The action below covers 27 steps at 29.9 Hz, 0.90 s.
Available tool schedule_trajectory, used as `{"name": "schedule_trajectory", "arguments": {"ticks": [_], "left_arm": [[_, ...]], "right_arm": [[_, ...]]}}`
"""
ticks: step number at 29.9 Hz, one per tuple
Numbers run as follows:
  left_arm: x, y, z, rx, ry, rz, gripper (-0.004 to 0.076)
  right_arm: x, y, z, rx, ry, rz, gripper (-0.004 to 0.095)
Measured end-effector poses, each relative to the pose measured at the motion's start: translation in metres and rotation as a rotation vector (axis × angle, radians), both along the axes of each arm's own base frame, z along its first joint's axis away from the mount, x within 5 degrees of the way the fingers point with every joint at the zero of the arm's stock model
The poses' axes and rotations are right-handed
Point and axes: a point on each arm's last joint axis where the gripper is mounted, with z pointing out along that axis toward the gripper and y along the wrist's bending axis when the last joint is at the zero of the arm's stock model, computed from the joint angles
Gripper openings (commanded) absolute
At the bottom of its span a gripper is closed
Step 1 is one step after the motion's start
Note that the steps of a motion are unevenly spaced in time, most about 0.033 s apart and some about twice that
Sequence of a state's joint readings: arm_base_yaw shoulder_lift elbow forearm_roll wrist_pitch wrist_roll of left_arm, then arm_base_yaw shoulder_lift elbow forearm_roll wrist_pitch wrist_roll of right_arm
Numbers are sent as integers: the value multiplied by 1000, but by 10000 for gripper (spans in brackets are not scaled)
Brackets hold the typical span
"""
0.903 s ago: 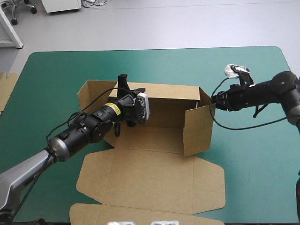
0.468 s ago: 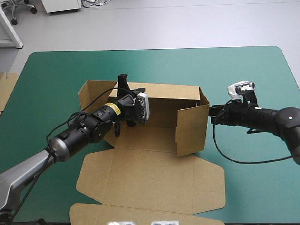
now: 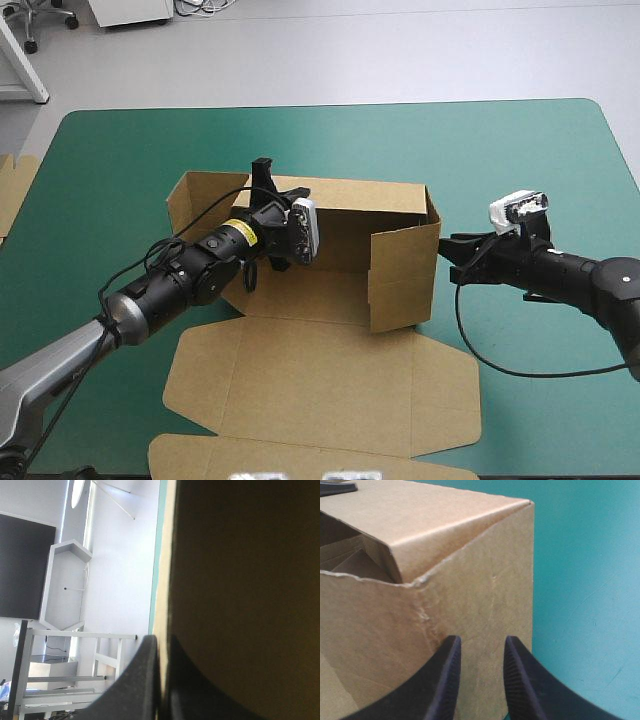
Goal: Fold the box
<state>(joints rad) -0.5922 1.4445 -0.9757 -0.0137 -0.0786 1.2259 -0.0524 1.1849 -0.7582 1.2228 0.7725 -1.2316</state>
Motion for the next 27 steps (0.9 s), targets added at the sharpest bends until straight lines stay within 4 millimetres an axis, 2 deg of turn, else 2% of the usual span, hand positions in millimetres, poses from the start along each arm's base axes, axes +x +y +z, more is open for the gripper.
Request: {"name": "schedule_trajectory", "arguments": {"ticks": [5, 17, 24, 27], "left_arm": [[0, 0, 0, 0, 0, 0, -10], [0, 0, 0, 0, 0, -1, -10], [0, 0, -1, 5, 7, -1, -10], [0, 0, -1, 7, 11, -1, -10]], "right_arm": [[-9, 1, 10, -6, -47, 4, 284], [-9, 2, 10, -5, -43, 18, 285], [-15, 27, 3, -85, 6, 52, 285], [-21, 30, 3, -135, 31, 14, 284]]}}
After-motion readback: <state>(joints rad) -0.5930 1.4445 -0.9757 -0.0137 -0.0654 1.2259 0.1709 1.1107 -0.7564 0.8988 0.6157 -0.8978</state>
